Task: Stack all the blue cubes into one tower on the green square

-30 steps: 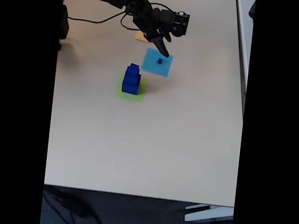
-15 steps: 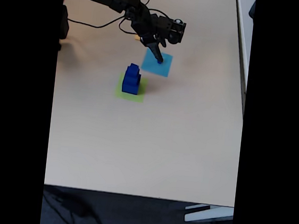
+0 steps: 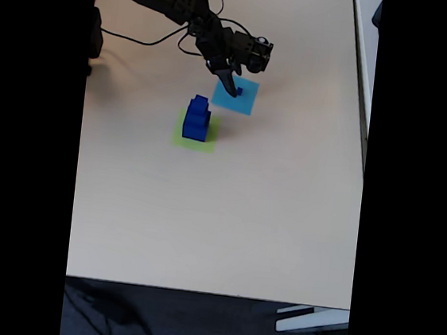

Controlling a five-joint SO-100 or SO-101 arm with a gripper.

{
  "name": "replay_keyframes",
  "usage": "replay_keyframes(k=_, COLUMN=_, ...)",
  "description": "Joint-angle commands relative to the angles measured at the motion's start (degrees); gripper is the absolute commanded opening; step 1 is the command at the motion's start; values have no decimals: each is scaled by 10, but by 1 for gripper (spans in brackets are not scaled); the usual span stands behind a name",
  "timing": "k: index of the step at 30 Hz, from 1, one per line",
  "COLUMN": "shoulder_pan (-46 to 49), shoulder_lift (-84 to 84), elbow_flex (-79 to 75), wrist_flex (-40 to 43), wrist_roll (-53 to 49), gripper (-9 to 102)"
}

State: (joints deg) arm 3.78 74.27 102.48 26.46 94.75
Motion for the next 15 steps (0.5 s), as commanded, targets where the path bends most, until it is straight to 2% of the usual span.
replay_keyframes(k=1, shoulder_pan=9, shoulder_lift=4, elbow_flex=-4, wrist_flex=-15, wrist_roll=-3, gripper=28)
replay_keyframes(k=15, shoulder_pan=18, shoulder_lift=-18, elbow_flex=-27, wrist_flex=-20, wrist_roll=-12, gripper=26)
